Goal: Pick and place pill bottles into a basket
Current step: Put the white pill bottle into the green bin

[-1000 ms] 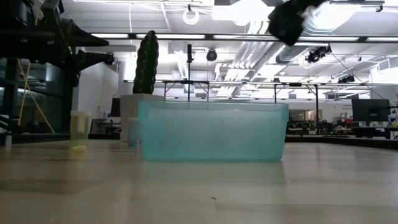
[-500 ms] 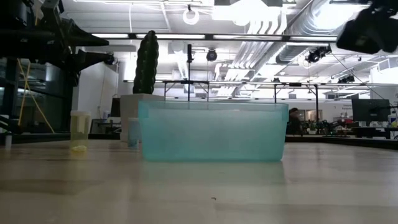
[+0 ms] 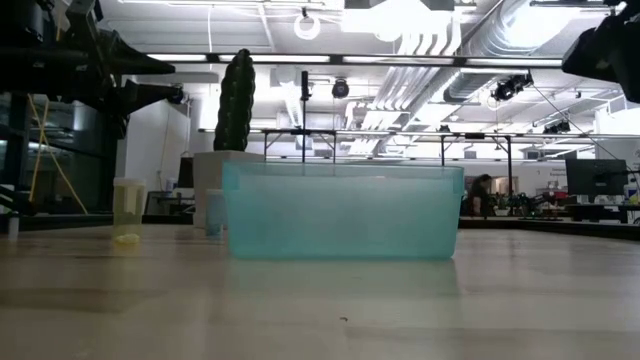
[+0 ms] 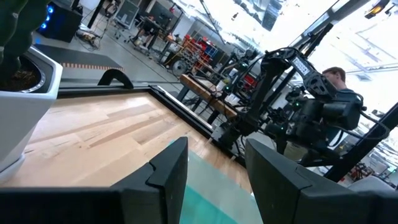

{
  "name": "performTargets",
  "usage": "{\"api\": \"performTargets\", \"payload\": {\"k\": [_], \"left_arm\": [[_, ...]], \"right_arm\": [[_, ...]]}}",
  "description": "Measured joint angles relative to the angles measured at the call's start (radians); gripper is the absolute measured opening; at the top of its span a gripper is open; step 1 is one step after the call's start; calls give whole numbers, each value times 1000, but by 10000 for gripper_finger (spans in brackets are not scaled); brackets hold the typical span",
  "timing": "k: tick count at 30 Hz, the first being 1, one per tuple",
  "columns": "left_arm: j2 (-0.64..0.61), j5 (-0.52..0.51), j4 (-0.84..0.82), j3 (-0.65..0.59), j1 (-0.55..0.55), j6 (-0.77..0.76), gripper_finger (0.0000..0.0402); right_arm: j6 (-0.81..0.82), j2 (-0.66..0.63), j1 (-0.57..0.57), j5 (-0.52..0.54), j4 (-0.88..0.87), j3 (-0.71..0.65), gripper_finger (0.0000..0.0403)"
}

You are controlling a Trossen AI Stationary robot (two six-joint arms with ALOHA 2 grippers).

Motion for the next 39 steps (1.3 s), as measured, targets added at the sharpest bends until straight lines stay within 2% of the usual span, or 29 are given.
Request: {"api": "performTargets", "payload": {"k": [6,10,13,18,23,39], "left_arm": [[0,0,-2,0,0,0,193],[0,0,-2,0,0,0,193],[0,0,-2,0,0,0,193],[0,0,-2,0,0,0,193],[0,0,-3,0,0,0,193],[0,0,-3,0,0,0,193]], "right_arm": [[-11,57,33,21,-30,0,273],[-21,109,37,47,-39,0,288],[-13,146,37,39,-40,0,288],[-10,196,37,-37,-39,-1,289],[-10,234,37,15,-23,-1,289],[-13,301,37,14,-24,-1,278]]}}
